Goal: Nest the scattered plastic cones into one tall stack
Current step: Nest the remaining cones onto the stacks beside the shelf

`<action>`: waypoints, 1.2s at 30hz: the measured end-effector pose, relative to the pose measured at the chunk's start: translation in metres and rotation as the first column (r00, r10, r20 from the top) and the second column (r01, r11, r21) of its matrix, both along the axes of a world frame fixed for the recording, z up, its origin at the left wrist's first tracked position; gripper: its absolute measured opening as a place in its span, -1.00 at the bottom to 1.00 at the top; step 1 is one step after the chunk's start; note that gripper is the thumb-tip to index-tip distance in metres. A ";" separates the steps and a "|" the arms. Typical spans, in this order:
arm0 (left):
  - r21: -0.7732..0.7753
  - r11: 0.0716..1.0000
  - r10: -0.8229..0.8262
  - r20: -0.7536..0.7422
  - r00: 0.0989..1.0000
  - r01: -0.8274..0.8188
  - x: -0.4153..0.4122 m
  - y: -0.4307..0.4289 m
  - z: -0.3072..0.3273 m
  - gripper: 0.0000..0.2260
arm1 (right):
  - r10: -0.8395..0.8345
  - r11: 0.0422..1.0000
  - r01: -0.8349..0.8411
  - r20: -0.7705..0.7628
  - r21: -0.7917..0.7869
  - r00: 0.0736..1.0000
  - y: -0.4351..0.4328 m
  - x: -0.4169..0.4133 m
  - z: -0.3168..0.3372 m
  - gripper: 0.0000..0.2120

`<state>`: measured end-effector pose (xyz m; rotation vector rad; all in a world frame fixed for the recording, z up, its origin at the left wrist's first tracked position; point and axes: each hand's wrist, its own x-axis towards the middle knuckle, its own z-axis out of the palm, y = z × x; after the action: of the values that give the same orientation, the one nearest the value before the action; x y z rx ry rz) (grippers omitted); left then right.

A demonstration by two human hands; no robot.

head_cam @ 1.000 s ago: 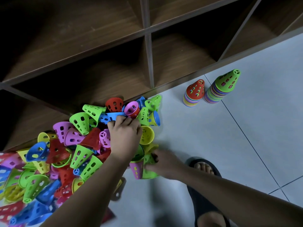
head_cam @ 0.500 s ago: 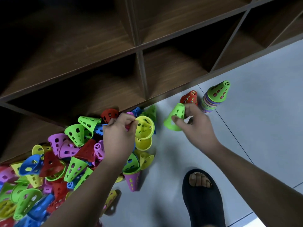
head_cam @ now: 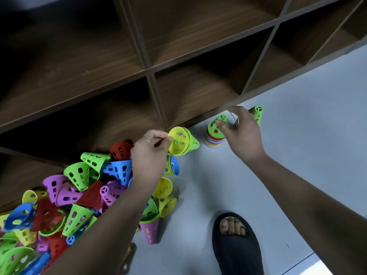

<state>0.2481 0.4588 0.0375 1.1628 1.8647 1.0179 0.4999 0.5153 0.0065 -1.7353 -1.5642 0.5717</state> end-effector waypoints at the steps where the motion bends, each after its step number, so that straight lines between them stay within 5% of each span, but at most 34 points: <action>1: -0.010 1.000 0.004 0.055 0.998 -0.004 0.003 0.002 0.000 -0.97 | 0.017 0.998 -0.020 0.053 0.064 0.998 -0.005 -0.002 -0.001 -0.64; 4: -0.048 0.999 0.037 0.249 0.968 -0.025 0.018 0.007 0.004 -1.00 | 0.144 0.981 -0.147 0.029 0.126 0.989 -0.024 -0.012 0.001 -0.66; 6: -0.091 0.995 0.062 0.334 0.941 -0.034 0.028 0.009 0.006 -0.93 | 0.193 0.979 -0.204 -0.220 -0.029 0.956 -0.037 -0.020 0.008 -0.66; 9: -0.145 0.989 0.068 0.413 0.908 -0.009 0.040 0.011 0.007 -0.86 | 0.036 0.937 -0.257 -0.667 -0.237 0.744 -0.042 -0.024 0.021 -0.69; 11: -0.165 0.986 0.045 0.409 0.911 0.026 0.046 0.011 0.006 -0.89 | -0.054 0.921 -0.283 -0.807 -0.268 0.588 -0.040 -0.022 0.026 -0.74; 14: -0.169 0.985 0.045 0.430 0.902 0.031 0.051 0.010 0.008 -0.96 | -0.103 0.904 -0.333 -0.894 -0.267 0.437 -0.041 -0.022 0.030 -0.81; 19: -0.096 0.986 -0.105 0.297 0.949 0.139 0.050 0.006 0.012 -0.89 | -0.187 0.910 -0.299 -0.929 -0.286 0.321 -0.036 -0.018 0.030 -0.71; 24: -0.119 0.979 -0.129 0.258 0.958 0.164 0.036 -0.005 0.000 -0.83 | -0.183 0.953 -0.139 -0.877 -0.269 0.444 -0.018 -0.004 0.038 -0.74; 27: -0.145 0.976 -0.142 0.145 0.979 0.163 0.016 -0.017 -0.021 -0.93 | -0.189 0.966 -0.008 -0.727 -0.258 0.660 -0.003 0.009 0.043 -0.72; 29: -0.201 0.952 -0.247 -0.070 0.966 0.229 -0.001 -0.025 -0.037 -0.96 | -0.166 0.980 0.079 -0.537 -0.180 0.827 0.003 0.018 0.045 -0.75; 32: -0.355 0.878 -0.426 -0.277 0.861 0.321 -0.022 -0.042 -0.054 -0.78 | -0.112 0.994 0.109 -0.149 -0.026 0.982 0.010 0.031 0.042 -0.74; 36: -0.420 0.822 -0.560 -0.481 0.674 0.384 -0.038 -0.061 -0.069 -0.65 | -0.028 0.999 0.026 0.064 0.024 0.998 0.018 0.034 0.033 -0.73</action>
<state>0.2105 0.3982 -0.0311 1.7970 1.8888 0.0592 0.5334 0.5333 0.0392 -1.7709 -1.5833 0.4869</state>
